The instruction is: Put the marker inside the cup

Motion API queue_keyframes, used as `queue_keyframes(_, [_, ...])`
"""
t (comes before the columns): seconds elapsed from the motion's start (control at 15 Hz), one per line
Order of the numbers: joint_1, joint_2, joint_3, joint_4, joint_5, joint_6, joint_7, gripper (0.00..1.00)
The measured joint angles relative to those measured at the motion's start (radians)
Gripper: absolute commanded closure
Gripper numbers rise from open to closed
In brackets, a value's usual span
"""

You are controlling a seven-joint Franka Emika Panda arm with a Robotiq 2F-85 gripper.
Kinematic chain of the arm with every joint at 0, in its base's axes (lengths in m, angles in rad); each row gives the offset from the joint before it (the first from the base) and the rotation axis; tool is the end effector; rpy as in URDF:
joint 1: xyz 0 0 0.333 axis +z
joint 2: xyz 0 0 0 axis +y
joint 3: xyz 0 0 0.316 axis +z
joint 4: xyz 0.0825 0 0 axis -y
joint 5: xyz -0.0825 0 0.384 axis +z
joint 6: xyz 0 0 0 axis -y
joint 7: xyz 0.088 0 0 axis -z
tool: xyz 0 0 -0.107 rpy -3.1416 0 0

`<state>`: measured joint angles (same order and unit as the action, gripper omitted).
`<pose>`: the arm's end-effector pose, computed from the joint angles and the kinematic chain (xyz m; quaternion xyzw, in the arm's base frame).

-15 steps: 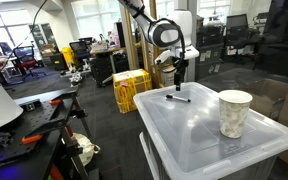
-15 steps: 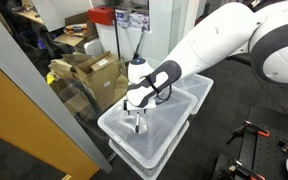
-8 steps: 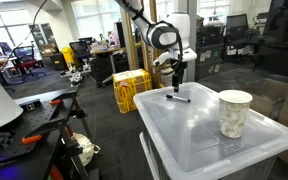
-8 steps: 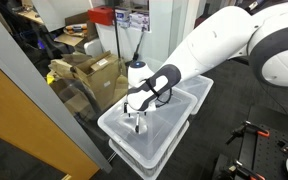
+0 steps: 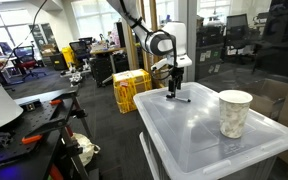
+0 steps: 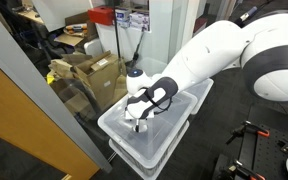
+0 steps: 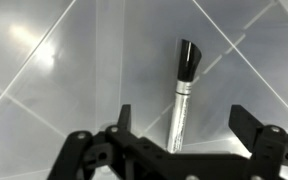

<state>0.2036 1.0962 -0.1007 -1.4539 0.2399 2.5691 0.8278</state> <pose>0.6880 0.0777 0.0287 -0.9067 0.4210 -0.0030 0.0259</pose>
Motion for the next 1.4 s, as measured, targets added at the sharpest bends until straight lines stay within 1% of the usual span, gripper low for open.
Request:
queue_keyframes(0.33, [0.002, 0.05, -0.006, 0.047, -0.002, 0.0, 0.028, 0.0])
queue_keyframes(0.47, [0.002, 0.067, -0.008, 0.067, -0.002, 0.0, 0.028, 0.07])
queue_keyframes(0.53, [0.002, 0.074, -0.009, 0.076, -0.002, 0.0, 0.029, 0.07])
queue_keyframes(0.6, [0.002, 0.081, -0.01, 0.084, -0.002, 0.0, 0.029, 0.11])
queue_keyframes(0.73, [0.002, 0.093, -0.012, 0.1, -0.003, 0.0, 0.03, 0.12])
queue_keyframes(0.87, [0.002, 0.104, -0.013, 0.115, -0.004, 0.0, 0.034, 0.14])
queue_keyframes(0.93, [0.002, 0.109, -0.014, 0.122, -0.006, 0.0, 0.041, 0.19])
queue_keyframes(1.0, [0.002, 0.114, -0.014, 0.129, -0.007, 0.0, 0.043, 0.33])
queue_keyframes(1.13, [0.002, 0.123, -0.014, 0.141, -0.009, -0.001, 0.043, 0.46])
queue_keyframes(1.2, [0.002, 0.128, -0.014, 0.147, -0.011, -0.001, 0.044, 0.55])
queue_keyframes(1.33, [0.002, 0.136, -0.015, 0.159, -0.017, -0.001, 0.045, 0.7])
queue_keyframes(1.4, [0.002, 0.137, -0.015, 0.163, -0.021, -0.002, 0.045, 0.79])
